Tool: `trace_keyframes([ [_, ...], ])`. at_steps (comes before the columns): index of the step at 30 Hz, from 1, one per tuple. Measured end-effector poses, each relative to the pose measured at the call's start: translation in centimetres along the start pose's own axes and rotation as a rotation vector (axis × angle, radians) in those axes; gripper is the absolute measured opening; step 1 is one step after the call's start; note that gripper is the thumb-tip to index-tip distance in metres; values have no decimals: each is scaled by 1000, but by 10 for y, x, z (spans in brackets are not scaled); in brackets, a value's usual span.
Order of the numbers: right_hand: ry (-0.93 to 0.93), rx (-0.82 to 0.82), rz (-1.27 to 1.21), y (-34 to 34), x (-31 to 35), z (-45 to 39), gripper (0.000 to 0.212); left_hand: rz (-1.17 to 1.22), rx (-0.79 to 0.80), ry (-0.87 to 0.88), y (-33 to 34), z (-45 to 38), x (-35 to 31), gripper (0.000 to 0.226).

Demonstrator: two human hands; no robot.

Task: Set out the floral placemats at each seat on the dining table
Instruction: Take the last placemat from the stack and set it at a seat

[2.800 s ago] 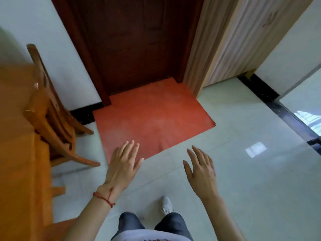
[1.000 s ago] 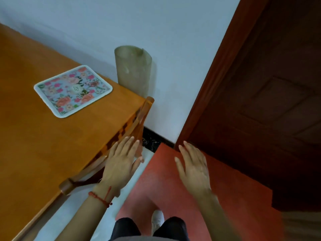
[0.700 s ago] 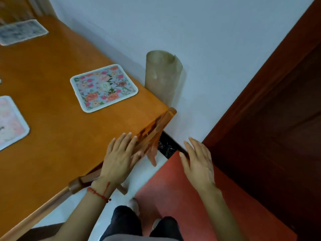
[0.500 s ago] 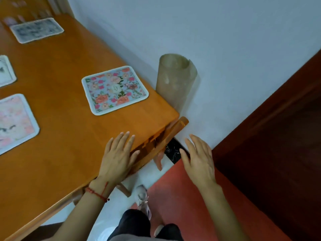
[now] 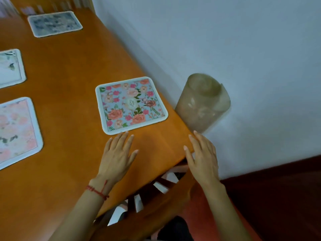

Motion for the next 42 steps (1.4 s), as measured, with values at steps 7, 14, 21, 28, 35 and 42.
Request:
trace_keyframes([
  [7,-48,144,0,31,23,-50,50,57,20,-123,5,-19,42,70],
  [14,-114,274,-78,67,37,-107,54,154,9,-271,17,-42,72,76],
  [21,-126,388,-133,108,47,-156,44,231,-78,-378,31,-76,103,83],
  [28,-76,490,-193,151,58,-184,41,463,-198,-565,40,-100,133,50],
  [35,72,516,-298,183,61,-204,32,705,-353,-715,49,-115,157,33],
  [42,215,540,-319,209,61,-213,30,722,-439,-727,53,-129,167,29],
])
Point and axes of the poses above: each hand's wrist, its own z-axis away from the middle knuckle, its own y-axis out of the palm, x = y × z, the point moved 3 cm from there along -z, towards the middle knuckle, and after that the axes turned 15 degrees about y, right-handed, at the moved point
